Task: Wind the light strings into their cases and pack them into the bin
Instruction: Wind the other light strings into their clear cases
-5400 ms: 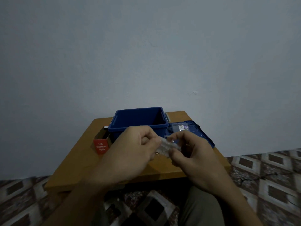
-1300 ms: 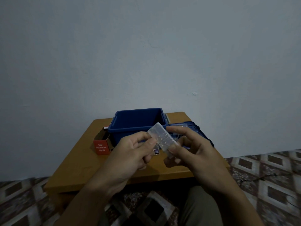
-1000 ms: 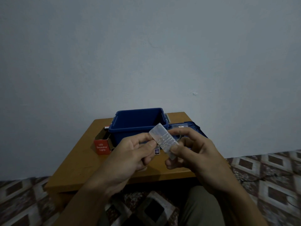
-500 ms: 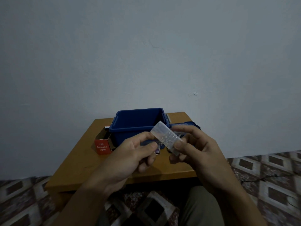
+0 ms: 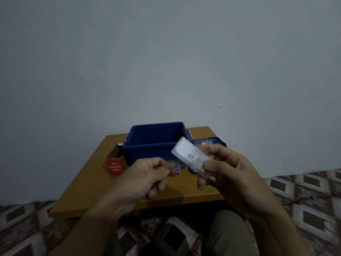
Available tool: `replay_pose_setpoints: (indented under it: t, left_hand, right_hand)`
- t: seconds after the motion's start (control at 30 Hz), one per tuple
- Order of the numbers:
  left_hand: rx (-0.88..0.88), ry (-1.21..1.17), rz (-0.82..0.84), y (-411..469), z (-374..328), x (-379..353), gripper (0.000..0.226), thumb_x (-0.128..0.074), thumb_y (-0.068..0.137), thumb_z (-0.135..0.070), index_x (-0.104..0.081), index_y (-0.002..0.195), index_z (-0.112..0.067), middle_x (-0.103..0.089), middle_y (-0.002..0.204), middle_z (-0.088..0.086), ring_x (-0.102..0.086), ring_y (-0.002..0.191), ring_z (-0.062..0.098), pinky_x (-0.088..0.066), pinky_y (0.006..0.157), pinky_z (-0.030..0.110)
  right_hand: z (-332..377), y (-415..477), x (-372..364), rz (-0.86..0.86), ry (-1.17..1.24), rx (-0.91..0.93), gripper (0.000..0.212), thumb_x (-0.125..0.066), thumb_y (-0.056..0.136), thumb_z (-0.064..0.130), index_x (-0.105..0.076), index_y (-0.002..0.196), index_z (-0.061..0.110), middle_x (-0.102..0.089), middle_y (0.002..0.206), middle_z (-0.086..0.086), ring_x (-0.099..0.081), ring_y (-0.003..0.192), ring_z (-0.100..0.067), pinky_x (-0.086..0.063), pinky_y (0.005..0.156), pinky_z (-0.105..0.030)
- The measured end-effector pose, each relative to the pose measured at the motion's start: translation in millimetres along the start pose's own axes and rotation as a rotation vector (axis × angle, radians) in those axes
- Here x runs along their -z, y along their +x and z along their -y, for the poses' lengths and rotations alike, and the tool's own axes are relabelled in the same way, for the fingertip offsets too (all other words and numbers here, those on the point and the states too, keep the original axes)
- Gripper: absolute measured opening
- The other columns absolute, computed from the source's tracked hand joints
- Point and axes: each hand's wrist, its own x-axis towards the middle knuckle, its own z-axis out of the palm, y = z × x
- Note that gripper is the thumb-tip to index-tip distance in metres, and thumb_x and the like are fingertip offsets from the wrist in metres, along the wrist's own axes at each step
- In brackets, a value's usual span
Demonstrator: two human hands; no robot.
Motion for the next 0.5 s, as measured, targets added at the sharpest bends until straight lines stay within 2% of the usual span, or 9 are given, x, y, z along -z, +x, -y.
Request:
replay_pose_setpoints:
  t: [0.1, 0.2, 0.27, 0.33, 0.4, 0.5]
  left_hand:
    - [-0.006, 0.073, 0.07, -1, -7, 4, 0.041, -0.063, 0.086, -0.038, -0.067, 0.101, -0.001, -0.061, 0.063, 0.007, -0.047, 0.045, 0.013, -0.033, 0.042, 0.019]
    - [-0.043, 0.203, 0.126, -5, -19, 10, 0.029, -0.065, 0.085, -0.036, -0.068, 0.088, -0.007, -0.065, 0.064, 0.004, -0.051, 0.051, 0.019, -0.037, 0.048, 0.022]
    - [-0.067, 0.295, 0.138, -7, -29, 12, 0.026, -0.063, 0.088, -0.036, -0.068, 0.08, -0.012, -0.062, 0.058, 0.003, -0.046, 0.046, 0.013, -0.036, 0.047, 0.021]
    - [-0.096, 0.417, 0.107, -10, -38, 11, 0.027, -0.063, 0.092, -0.037, -0.067, 0.076, -0.016, -0.061, 0.053, 0.001, -0.044, 0.044, 0.01, -0.037, 0.048, 0.018]
    - [-0.152, 0.527, 0.03, -13, -42, 8, 0.028, -0.062, 0.094, -0.036, -0.067, 0.075, -0.016, -0.06, 0.05, -0.001, -0.046, 0.044, 0.007, -0.039, 0.052, 0.016]
    - [-0.24, 0.624, -0.091, -18, -46, 0, 0.027, -0.062, 0.095, -0.037, -0.067, 0.074, -0.019, -0.063, 0.051, -0.002, -0.051, 0.046, 0.006, -0.043, 0.057, 0.025]
  right_hand:
    - [3, -4, 2, 0.147, -0.088, -0.049, 0.031, -0.071, 0.079, 0.008, -0.069, 0.11, 0.003, -0.061, 0.089, -0.019, -0.061, 0.065, -0.028, -0.056, 0.064, -0.034]
    - [7, -9, 3, 0.283, -0.29, -0.096, 0.024, -0.07, 0.086, 0.008, -0.07, 0.109, 0.007, -0.064, 0.085, -0.014, -0.063, 0.066, -0.026, -0.055, 0.069, -0.033]
    - [9, -10, 2, 0.323, -0.446, -0.113, 0.02, -0.069, 0.09, 0.003, -0.071, 0.108, 0.011, -0.063, 0.084, -0.016, -0.065, 0.068, -0.026, -0.056, 0.071, -0.035]
    - [10, -10, -1, 0.324, -0.577, -0.111, 0.021, -0.068, 0.092, 0.003, -0.071, 0.106, 0.018, -0.064, 0.086, -0.018, -0.064, 0.07, -0.03, -0.056, 0.072, -0.038]
    - [9, -10, -5, 0.286, -0.671, -0.111, 0.02, -0.068, 0.093, 0.007, -0.07, 0.105, 0.023, -0.068, 0.086, -0.006, -0.067, 0.073, -0.024, -0.057, 0.072, -0.037]
    - [7, -9, -10, 0.176, -0.838, -0.07, 0.019, -0.07, 0.091, 0.019, -0.068, 0.103, 0.033, -0.068, 0.087, 0.007, -0.068, 0.076, -0.014, -0.059, 0.072, -0.034]
